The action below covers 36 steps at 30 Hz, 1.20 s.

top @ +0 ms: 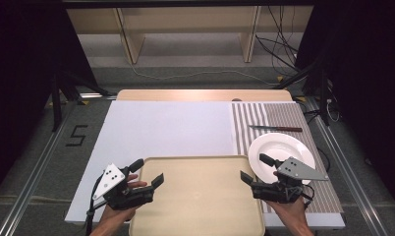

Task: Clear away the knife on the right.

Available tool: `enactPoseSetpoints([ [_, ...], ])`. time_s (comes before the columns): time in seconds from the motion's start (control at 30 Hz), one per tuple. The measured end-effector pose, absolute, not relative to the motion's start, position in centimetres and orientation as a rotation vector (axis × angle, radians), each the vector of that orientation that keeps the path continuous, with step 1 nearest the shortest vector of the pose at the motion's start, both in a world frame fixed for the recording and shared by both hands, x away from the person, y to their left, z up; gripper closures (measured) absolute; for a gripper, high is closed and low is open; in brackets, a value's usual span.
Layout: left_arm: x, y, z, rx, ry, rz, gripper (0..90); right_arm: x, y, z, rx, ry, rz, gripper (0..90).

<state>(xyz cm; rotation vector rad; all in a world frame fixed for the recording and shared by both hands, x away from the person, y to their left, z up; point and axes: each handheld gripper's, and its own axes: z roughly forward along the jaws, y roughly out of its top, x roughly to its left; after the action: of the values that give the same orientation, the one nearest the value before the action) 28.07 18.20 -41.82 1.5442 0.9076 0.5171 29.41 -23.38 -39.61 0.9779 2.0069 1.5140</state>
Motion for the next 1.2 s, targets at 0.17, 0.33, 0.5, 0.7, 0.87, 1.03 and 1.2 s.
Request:
enactPoseSetpoints([
  [0.17,28.1,18.2,-41.9,1.545,0.91,0.517,14.6,29.6,-23.5,-39.4,0.97,2.006,1.496,16.6],
  [0.33,28.1,18.3,-41.9,1.544,0.913,0.516,14.6,29.9,-23.6,-39.3,0.958,2.002,1.472,17.0],
  [0.5,28.2,18.4,-41.9,1.542,0.92,0.516,14.7,30.0,-23.8,-39.1,0.947,1.987,1.455,17.1],
  [0.7,28.2,18.4,-42.0,1.544,0.921,0.517,14.6,30.3,-23.7,-39.0,0.928,1.993,1.389,17.5],
  [0.87,28.3,18.4,-42.0,1.546,0.924,0.513,14.7,31.3,-24.0,-39.0,0.934,2.003,1.372,17.7],
  [1.03,28.3,18.4,-42.1,1.547,0.928,0.511,14.7,32.5,-24.5,-39.2,0.936,2.02,1.315,18.5],
  [1.2,28.4,18.3,-42.1,1.549,0.93,0.507,14.8,33.8,-25.0,-39.4,0.923,2.029,1.283,19.3],
])
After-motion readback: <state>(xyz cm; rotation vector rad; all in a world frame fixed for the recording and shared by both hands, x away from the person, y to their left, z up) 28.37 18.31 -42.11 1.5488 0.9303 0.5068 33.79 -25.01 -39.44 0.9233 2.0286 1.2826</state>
